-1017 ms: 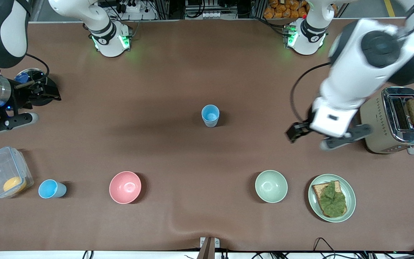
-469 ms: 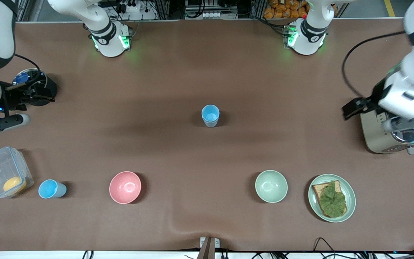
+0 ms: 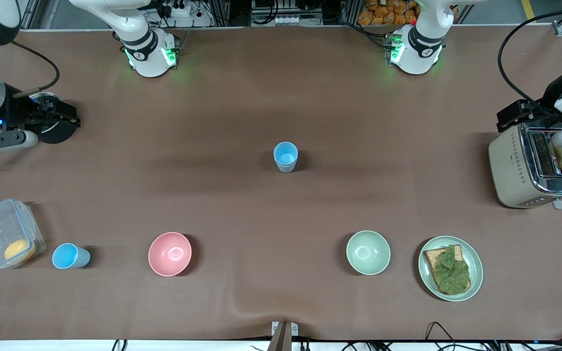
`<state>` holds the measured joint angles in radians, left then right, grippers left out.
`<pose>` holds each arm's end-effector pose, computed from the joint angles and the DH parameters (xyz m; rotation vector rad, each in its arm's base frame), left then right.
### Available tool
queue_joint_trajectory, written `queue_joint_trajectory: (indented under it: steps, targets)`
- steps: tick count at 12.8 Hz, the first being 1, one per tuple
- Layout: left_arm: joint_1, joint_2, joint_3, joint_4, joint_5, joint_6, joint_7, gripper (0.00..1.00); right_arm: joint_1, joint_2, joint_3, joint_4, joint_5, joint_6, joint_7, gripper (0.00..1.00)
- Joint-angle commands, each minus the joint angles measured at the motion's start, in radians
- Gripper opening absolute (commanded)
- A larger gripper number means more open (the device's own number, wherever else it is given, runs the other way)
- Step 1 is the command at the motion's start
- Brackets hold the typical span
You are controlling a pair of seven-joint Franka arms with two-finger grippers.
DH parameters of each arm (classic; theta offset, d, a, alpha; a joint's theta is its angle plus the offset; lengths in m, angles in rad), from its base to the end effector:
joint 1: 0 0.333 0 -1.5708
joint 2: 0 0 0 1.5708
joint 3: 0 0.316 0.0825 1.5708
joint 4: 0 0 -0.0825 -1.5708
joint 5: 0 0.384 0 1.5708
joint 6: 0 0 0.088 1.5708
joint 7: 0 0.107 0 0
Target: Stack blue cups with both arms
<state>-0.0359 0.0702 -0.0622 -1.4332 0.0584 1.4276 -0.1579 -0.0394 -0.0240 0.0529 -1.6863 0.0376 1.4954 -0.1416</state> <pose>0.5597 -0.0467 0.6375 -3.0752 -0.1014 0.1050 0.5337 0.0118 0.5779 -3.0750 -0.2383 0.2539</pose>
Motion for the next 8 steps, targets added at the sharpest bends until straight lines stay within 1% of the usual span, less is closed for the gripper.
queue_joint_trajectory:
  steps: [1,3,5,8]
  targets:
    - [-0.045,-0.023,0.044,-0.015,-0.035,-0.010,0.015,1.00,-0.059,-0.051,0.047,-0.056,-0.019,0.031,0.010,1.00]
    - [-0.041,-0.018,0.036,-0.013,-0.052,-0.010,0.011,1.00,-0.060,-0.047,0.047,-0.032,-0.028,0.039,0.007,1.00]
    - [-0.041,-0.020,0.033,-0.013,-0.055,-0.010,0.015,1.00,-0.077,-0.031,0.045,-0.018,-0.013,0.040,0.016,1.00]
    - [-0.038,-0.018,0.041,-0.015,-0.091,-0.010,0.017,1.00,-0.071,-0.039,0.045,-0.013,-0.027,0.039,0.017,1.00]
